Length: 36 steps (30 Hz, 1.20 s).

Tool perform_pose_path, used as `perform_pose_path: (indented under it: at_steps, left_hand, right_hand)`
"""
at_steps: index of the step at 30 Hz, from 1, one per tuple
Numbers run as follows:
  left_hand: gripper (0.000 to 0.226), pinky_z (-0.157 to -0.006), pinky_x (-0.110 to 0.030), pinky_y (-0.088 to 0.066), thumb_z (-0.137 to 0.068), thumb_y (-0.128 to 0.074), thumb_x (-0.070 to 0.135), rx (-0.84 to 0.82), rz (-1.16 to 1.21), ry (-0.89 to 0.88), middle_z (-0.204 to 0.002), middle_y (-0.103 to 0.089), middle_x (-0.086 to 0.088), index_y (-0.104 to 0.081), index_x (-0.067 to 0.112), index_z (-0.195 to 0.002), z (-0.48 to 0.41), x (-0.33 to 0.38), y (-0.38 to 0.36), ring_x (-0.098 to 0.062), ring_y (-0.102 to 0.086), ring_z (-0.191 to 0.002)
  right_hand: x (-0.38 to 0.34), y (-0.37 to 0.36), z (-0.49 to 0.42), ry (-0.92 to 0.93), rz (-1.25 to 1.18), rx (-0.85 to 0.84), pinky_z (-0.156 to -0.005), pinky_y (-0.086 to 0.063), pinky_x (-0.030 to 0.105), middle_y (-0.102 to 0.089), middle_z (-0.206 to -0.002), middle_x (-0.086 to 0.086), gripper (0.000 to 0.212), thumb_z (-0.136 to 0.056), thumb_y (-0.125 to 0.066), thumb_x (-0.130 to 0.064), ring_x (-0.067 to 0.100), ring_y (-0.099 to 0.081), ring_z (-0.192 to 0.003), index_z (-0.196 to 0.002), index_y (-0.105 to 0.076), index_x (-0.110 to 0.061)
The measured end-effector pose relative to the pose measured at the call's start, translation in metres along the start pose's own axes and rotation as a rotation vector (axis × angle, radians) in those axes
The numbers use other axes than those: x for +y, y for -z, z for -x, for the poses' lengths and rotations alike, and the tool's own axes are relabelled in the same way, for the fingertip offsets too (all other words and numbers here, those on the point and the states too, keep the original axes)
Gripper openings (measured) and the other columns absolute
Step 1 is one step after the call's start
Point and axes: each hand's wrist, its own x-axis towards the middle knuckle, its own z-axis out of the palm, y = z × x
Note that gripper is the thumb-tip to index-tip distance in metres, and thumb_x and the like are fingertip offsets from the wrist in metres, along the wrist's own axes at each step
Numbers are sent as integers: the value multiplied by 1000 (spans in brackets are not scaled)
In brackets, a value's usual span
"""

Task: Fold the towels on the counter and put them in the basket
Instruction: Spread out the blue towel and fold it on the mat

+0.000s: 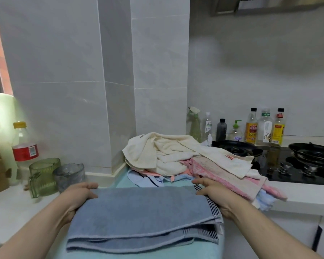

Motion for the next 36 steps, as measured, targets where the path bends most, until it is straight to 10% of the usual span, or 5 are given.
perform_pose_path:
  at_steps: [6,11,22,28,36]
  left_hand:
    - [55,-87,-46,-54,-81,-61,-13,59,-30,-38,-118,-61,-19,-53,4,-133,4,-13,1,-36,-63,-98]
    - [56,-73,-41,-55,-81,-63,-9,50,12,-17,-108,-62,-19,-51,8,-133,10,-13,2,-39,-64,-90]
    - [23,-61,-35,-48,-84,-65,4,-28,-241,90,-85,-68,-30,-63,-13,-100,25,-15,24,-37,-63,-74]
    - [21,-48,-23,-40,-85,-69,15,-7,-479,64,-70,-60,-17,-60,-3,-91,51,-15,18,-25,-54,-57]
    - [2,-38,-21,-46,-90,-52,-3,-20,-217,93,-65,-53,-16,-50,-2,-90,71,-8,18,-20,-51,-43]
  right_hand:
    - [5,-21,-5,72,84,86,-58,-57,33,-65,-103,21,48,-80,-55,12,33,-68,-73,-112,-64,-22]
    - [1,-21,-13,41,35,120,-75,-58,53,-64,-105,26,42,-82,-60,4,40,-68,-86,-118,-58,-17]
    - [4,-6,-11,-73,155,218,-73,-56,60,-69,-87,29,23,-75,-62,5,41,-70,-76,-98,-62,6]
    - [-1,-15,23,-160,515,221,-68,-60,38,-69,-91,18,24,-72,-72,-8,29,-70,-77,-92,-59,-4]
    - [7,-6,33,-314,144,92,-53,-54,28,-64,-73,12,6,-91,-55,-1,22,-62,-62,-90,-52,-5]
